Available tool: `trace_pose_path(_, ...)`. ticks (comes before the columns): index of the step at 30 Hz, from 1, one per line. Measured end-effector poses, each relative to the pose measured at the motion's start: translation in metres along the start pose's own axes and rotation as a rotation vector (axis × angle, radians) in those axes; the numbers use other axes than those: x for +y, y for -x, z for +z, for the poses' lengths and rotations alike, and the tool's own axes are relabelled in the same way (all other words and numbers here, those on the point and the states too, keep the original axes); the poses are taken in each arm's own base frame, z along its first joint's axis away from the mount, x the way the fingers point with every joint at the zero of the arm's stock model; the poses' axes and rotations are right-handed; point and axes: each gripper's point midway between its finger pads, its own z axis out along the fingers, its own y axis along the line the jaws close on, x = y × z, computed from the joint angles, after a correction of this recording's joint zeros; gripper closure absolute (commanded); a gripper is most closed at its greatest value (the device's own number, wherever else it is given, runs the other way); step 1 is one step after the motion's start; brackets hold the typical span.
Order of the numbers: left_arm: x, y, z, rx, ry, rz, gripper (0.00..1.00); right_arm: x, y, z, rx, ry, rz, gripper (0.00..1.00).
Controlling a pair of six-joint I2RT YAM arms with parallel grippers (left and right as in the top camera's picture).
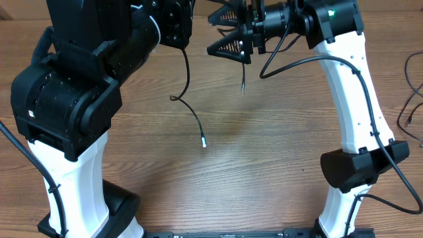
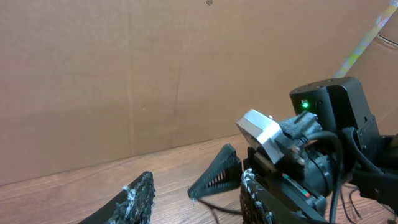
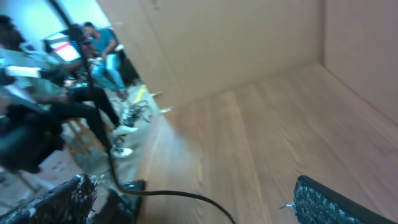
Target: Untangle cables
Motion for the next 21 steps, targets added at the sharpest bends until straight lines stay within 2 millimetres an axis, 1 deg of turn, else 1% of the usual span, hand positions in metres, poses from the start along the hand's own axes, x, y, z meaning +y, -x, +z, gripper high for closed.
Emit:
trace_pose_path(5, 0.005, 0.004, 0.0, -0.018, 0.028, 0.015, 0.95, 0.019, 0.002, 0.016, -0.004, 0.086, -0.001, 0.0)
trace_pose_path(8, 0.005, 0.013, 0.0, -0.055, 0.035, 0.013, 0.95, 0.028, 0.002, 0.028, 0.002, 0.117, -0.02, 0.0)
trace_pose_path(11, 0.001, 0.023, -0.001, -0.095, 0.015, 0.011, 0.96, 0.032, 0.003, 0.039, 0.01, 0.127, -0.052, 0.01)
trace_pose_path(12, 0.0, 0.025, -0.001, -0.101, 0.007, 0.01, 0.96, 0.034, 0.004, 0.042, 0.013, 0.129, -0.06, 0.07)
trace_pose_path(14, -0.003, 0.025, -0.001, -0.104, -0.005, 0.01, 0.96, 0.035, 0.004, 0.045, 0.014, 0.132, -0.072, 0.13)
trace_pose_path(15, -0.004, 0.025, -0.001, -0.104, -0.008, 0.01, 0.96, 0.035, 0.004, 0.045, 0.014, 0.131, -0.073, 0.3)
trace_pose_path(17, -0.006, 0.025, -0.001, -0.102, -0.017, 0.009, 0.96, 0.035, 0.004, 0.046, 0.016, 0.129, -0.074, 0.89)
trace_pose_path(18, -0.007, 0.024, -0.001, -0.101, -0.021, 0.007, 0.96, 0.035, 0.004, 0.046, 0.016, 0.128, -0.069, 0.96)
trace_pose_path(21, -0.009, 0.023, 0.0, -0.095, -0.037, 0.006, 0.95, 0.034, 0.004, 0.046, 0.017, 0.127, -0.061, 0.96)
